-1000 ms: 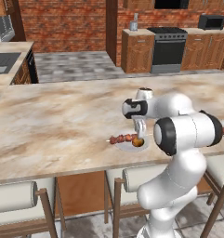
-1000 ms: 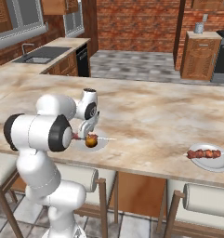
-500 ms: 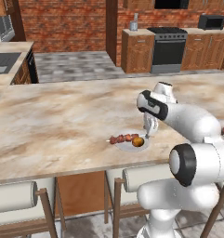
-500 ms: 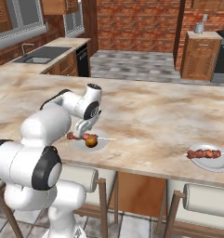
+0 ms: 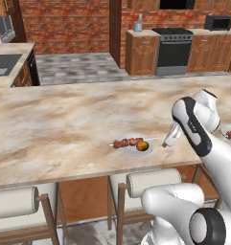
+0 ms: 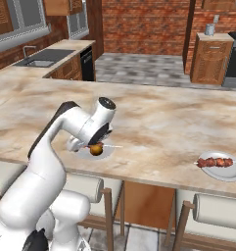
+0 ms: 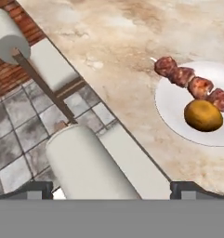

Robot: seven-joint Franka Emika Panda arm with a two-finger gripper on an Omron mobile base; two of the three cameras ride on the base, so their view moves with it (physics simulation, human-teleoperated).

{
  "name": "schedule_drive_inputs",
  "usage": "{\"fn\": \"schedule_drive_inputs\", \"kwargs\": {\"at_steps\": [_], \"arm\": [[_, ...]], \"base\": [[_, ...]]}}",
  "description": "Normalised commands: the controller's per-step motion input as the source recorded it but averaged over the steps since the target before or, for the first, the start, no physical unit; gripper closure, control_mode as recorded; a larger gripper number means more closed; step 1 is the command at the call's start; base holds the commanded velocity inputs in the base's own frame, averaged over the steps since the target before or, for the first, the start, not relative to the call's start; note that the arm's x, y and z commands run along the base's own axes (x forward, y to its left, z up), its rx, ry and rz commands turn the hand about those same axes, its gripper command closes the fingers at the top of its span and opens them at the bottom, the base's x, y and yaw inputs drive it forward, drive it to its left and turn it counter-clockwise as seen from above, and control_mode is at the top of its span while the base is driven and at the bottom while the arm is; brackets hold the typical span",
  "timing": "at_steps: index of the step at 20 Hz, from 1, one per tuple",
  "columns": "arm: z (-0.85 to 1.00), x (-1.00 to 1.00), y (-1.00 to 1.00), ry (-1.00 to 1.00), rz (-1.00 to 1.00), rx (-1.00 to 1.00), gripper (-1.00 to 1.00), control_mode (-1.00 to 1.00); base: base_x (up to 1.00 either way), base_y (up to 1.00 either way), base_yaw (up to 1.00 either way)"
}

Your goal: Pick up the mango and tangerine from the fridge and place one fruit on each plate on the dining counter.

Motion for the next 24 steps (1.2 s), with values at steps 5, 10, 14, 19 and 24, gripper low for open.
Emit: {"fn": "schedule_drive_inputs", "kwargs": {"at_steps": [5, 10, 14, 19, 24], "arm": [[0.32, -1.0, -0.05, 0.0, -0.5, 0.19, -1.0, -1.0], [0.03, -1.0, 0.03, -0.02, -0.58, 0.13, -1.0, -1.0], [0.0, -1.0, 0.09, -0.09, -0.58, 0.07, -1.0, -1.0], [0.0, -0.96, 0.12, -0.07, -0.53, 0.01, -1.0, -1.0], [0.0, -0.48, 0.48, -0.11, -0.38, -0.02, -1.0, -1.0]], "base": [[0.0, 0.0, 0.0], [0.0, 0.0, 0.0], [0.0, 0.0, 0.0], [0.0, 0.0, 0.0], [0.0, 0.0, 0.0]]}}
